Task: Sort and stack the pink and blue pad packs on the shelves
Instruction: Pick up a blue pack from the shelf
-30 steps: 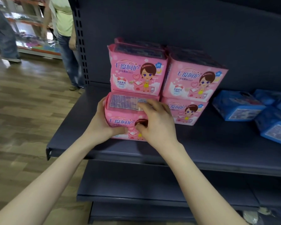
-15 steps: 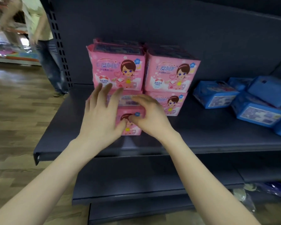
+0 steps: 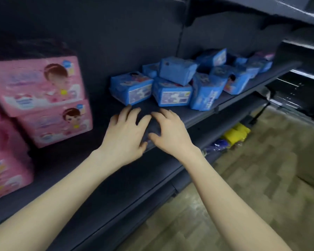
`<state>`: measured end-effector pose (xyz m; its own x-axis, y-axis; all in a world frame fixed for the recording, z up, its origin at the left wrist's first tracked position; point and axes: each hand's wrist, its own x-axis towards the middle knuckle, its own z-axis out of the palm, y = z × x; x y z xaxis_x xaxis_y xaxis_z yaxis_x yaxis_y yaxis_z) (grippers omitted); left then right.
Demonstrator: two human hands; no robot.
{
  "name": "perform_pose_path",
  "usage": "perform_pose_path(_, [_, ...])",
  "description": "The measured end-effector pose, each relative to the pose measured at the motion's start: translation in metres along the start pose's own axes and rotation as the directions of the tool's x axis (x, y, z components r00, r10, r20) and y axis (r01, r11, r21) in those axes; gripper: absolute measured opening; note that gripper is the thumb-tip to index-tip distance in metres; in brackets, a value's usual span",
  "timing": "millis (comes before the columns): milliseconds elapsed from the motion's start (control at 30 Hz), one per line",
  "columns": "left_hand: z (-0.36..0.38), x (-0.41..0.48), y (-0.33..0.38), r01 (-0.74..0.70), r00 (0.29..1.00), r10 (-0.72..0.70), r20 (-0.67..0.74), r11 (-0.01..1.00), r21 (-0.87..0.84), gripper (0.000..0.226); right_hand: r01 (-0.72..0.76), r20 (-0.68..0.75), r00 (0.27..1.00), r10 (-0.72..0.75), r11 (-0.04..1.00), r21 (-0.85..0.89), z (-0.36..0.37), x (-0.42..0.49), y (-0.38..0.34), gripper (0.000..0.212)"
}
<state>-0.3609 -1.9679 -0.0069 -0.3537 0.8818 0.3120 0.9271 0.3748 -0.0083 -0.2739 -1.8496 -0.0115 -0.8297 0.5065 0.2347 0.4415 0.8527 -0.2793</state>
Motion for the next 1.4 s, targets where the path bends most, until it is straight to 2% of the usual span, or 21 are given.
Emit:
perform_pose_path(200, [0.04, 0.076, 0.074, -0.109, 0.983, 0.115, 0.146, 0.993, -0.048, 0.068, -0.204, 0.044, 0.977, 0.207, 0.976, -0.075, -0.014, -0.011, 0.109, 0.066])
perform_pose_path(333, [0.069, 0.122, 0.126, -0.173, 0.96, 0.186, 0.207, 0.982, -0.078, 0.07, -0.273, 0.025, 0.961, 0.276, 0.958, -0.088, -0.024, -0.016, 0.179, 0.066])
perform_pose_path(667, [0.122, 0.228, 0.265, -0.342, 0.911, 0.364, 0.193, 0.929, -0.141, 0.069, -0.443, -0.015, 0.896, 0.443, 0.893, -0.082, -0.053, -0.042, 0.345, 0.07])
perform_pose_path(967, [0.145, 0.295, 0.351, -0.471, 0.839, 0.511, 0.188, 0.854, -0.221, 0.069, -0.595, -0.051, 0.804, 0.592, 0.802, -0.056, -0.079, -0.055, 0.433, 0.072])
perform_pose_path(1200, [0.181, 0.344, 0.389, -0.488, 0.804, 0.556, 0.21, 0.819, -0.303, 0.067, -0.688, -0.04, 0.725, 0.688, 0.725, 0.007, -0.07, -0.05, 0.486, 0.071])
perform_pose_path(1400, [0.21, 0.396, 0.409, -0.512, 0.783, 0.581, 0.222, 0.805, -0.3, 0.066, -0.735, 0.004, 0.678, 0.735, 0.677, 0.019, -0.067, -0.018, 0.531, 0.071])
